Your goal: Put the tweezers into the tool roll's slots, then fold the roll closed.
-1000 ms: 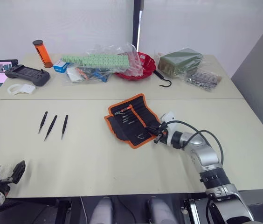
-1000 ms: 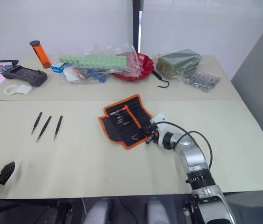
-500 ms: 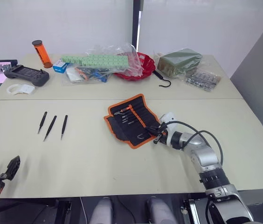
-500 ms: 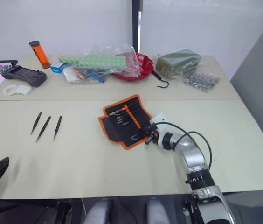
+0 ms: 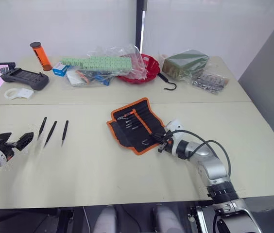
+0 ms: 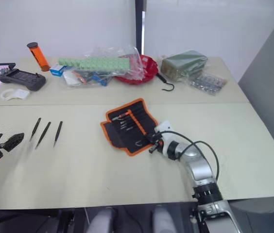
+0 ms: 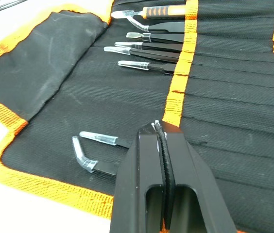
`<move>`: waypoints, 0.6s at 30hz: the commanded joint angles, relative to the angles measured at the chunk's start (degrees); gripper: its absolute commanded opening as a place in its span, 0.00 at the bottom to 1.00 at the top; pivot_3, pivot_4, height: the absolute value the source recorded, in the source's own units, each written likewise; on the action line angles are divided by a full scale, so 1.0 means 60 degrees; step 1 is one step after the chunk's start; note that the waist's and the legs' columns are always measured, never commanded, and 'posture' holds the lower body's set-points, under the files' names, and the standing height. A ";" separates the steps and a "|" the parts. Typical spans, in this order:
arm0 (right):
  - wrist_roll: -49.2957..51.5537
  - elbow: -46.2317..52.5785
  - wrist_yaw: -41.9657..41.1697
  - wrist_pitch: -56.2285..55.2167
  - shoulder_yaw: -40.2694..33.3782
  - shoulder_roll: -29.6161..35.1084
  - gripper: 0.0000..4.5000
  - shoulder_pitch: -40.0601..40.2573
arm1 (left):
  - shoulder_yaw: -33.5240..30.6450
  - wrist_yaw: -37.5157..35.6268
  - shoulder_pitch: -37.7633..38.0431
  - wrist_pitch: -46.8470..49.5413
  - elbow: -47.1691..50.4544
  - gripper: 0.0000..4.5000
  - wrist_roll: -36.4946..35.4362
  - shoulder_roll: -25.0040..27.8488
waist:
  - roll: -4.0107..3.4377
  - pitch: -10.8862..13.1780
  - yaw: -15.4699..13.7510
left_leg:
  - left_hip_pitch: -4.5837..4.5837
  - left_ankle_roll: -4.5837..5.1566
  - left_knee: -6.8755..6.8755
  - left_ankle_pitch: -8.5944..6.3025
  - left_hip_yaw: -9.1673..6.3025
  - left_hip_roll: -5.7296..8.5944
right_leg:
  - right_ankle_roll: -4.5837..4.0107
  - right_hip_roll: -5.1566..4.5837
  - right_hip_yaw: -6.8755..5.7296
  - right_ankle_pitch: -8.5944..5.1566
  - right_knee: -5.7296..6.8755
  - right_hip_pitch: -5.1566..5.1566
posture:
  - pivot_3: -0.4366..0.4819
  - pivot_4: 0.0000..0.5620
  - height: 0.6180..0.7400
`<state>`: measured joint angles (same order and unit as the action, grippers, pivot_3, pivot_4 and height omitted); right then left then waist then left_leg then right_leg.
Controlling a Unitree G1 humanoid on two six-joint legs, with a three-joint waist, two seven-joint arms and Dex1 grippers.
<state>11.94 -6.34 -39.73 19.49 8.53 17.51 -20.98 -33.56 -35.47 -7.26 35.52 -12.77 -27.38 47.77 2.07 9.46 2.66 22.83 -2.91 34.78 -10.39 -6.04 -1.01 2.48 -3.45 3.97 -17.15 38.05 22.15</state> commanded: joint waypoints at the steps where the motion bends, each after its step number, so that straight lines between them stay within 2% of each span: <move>1: -0.0163 -0.0060 0.0021 0.0487 0.0255 0.0034 0.00 0.0300 | 0.0300 -0.0077 -0.0736 0.0167 -0.0798 1.00 0.0093 0.0250 | 0.0003 -0.0001 0.0000 | 0.0001 0.0000 0.0000 0.0000 0.0000 -0.0001 | 0.0000 0.0000 -0.0001 0.0000 0.0000 0.0001 | 0.48 0.27 1.00; 6: -0.0192 0.0070 0.0070 0.0571 0.0292 0.0037 0.00 0.0310 | 0.1373 -0.0144 -0.2041 -0.1080 -0.2788 0.68 0.0996 0.0103 | 0.0006 -0.0003 -0.0017 | -0.0001 0.0000 0.0002 0.0000 -0.0001 -0.0002 | 0.0000 0.0002 -0.0004 0.0000 0.0004 0.0002 | 0.48 0.27 1.00; 11: -0.0202 0.0221 0.0095 0.0660 0.0308 0.0056 0.00 0.0334 | 0.1914 -0.0274 -0.2752 -0.1936 -0.3984 0.68 0.1497 0.0058 | 0.0008 -0.0005 -0.0012 | 0.0002 0.0000 0.0003 0.0000 -0.0001 -0.0002 | 0.0000 0.0002 -0.0005 0.0001 0.0008 0.0003 | 0.48 0.27 1.00; 16: -0.0190 0.0296 0.0090 0.0709 0.0319 0.0064 0.00 0.0350 | 0.2170 -0.0381 -0.2953 -0.2352 -0.4434 0.68 0.1744 -0.0022 | 0.0008 -0.0005 -0.0015 | 0.0002 0.0000 0.0004 0.0000 -0.0001 -0.0002 | 0.0000 0.0001 -0.0005 0.0001 0.0009 0.0003 | 0.48 0.27 1.00; 18: -0.0188 0.0319 0.0103 0.0718 0.0318 0.0067 0.00 0.0373 | 0.2174 -0.0386 -0.2889 -0.2351 -0.4402 0.56 0.1733 -0.0041 | 0.0008 -0.0005 -0.0016 | 0.0001 0.0000 0.0004 0.0000 -0.0001 -0.0002 | 0.0000 0.0001 -0.0005 0.0001 0.0010 0.0003 | 0.48 0.27 1.00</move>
<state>11.86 -3.77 -38.80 21.71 8.73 17.58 -20.00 -20.78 -37.34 -24.52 21.86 -39.26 -17.36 47.52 2.11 9.43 2.56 22.84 -2.90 34.81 -10.39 -6.04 -1.02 2.48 -3.44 3.94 -17.14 38.11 22.17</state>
